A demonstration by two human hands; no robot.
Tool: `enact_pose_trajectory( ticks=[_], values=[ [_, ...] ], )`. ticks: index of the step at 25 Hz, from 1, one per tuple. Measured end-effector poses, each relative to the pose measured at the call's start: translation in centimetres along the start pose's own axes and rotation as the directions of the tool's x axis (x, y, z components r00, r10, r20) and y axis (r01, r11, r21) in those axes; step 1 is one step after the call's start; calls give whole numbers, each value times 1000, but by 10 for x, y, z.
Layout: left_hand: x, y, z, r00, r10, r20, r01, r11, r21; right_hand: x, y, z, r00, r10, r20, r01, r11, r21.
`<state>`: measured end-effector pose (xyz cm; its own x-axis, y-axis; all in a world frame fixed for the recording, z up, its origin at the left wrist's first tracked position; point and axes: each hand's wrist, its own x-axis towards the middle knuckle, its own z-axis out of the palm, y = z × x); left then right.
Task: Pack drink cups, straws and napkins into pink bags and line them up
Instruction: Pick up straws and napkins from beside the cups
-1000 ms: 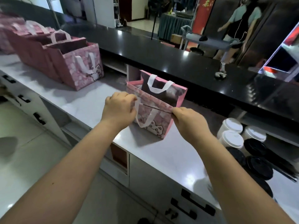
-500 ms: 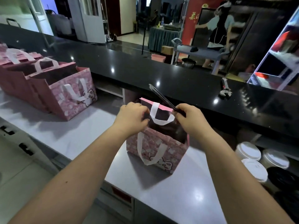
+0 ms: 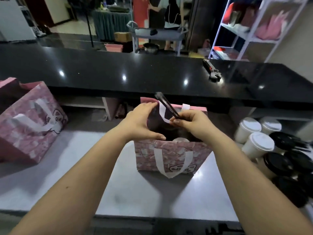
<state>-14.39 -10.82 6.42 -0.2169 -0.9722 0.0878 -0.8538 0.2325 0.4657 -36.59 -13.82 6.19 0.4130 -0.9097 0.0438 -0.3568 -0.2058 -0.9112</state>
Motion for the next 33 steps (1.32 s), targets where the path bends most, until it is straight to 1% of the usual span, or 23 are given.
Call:
enact_pose_trajectory(
  ticks=[1, 2, 3, 4, 5, 6, 7, 8, 10, 13, 15, 18, 20, 22, 26, 29, 31, 32, 33],
  values=[
    [2, -4, 1, 1000, 0, 29, 0, 1000, -11, 0, 1, -2, 1000, 24, 13, -23, 997, -77],
    [4, -7, 3, 999, 2, 50, -1, 1000, -32, 1, 2, -3, 999, 47, 14, -43, 978, -204],
    [3, -10, 4, 998, 4, 62, 0, 998, -58, 4, 4, -4, 998, 66, 3, -60, 926, -374],
    [3, -11, 4, 998, 9, 61, -4, 996, -85, 8, 5, -5, 996, 87, -5, -75, 833, -548],
    [3, -14, 3, 998, 17, 54, -12, 994, -104, 12, 5, -2, 992, 122, -19, -102, 720, -686],
    [3, -17, 1, 999, 28, 46, -23, 994, -104, 16, 3, 1, 987, 155, -38, -127, 619, -775],
    [3, -18, 0, 998, 41, 42, -37, 996, -84, 19, 2, 5, 984, 173, -53, -141, 548, -825],
    [2, -19, 0, 998, 54, 37, -52, 998, -46, 21, 0, 9, 981, 183, -61, -147, 505, -851],
    [2, -16, 0, 997, 81, -4, -81, 994, 75, 23, -4, 13, 978, 193, -82, -167, 480, -861],
    [1, -7, 4, 979, 160, -128, -119, 952, 283, 18, -11, 10, 974, 210, -82, -178, 494, -851],
    [-3, 1, 6, 963, 200, -179, -122, 921, 371, 7, -16, 7, 982, 170, -78, -155, 502, -851],
    [-12, 17, 4, 953, 198, -229, -76, 888, 453, -14, -30, -5, 987, 143, -75, -139, 509, -850],
    [-14, 37, 2, 948, 205, -245, -76, 890, 450, -31, -42, -16, 992, 103, -79, -121, 509, -852],
    [-13, 65, 4, 942, 228, -246, -109, 902, 419, -53, -50, -30, 993, 43, -113, -119, 514, -849],
    [-15, 143, 38, 929, 293, -226, -192, 905, 381, -127, -38, -69, 964, -80, -252, -166, 558, -813],
    [-23, 200, 80, 928, 313, -202, -237, 915, 327, -189, -10, -104, 943, -95, -319, -216, 555, -803],
    [-29, 259, 122, 921, 347, -180, -284, 911, 300, -249, 14, -141, 913, -63, -403, -300, 567, -767],
    [-32, 262, 129, 927, 326, -185, -269, 922, 277, -256, 22, -141, 915, -60, -400, -297, 572, -765],
    [-37, 281, 146, 929, 328, -171, -283, 928, 244, -277, 32, -152, 913, -32, -407, -321, 560, -764]
  ],
)
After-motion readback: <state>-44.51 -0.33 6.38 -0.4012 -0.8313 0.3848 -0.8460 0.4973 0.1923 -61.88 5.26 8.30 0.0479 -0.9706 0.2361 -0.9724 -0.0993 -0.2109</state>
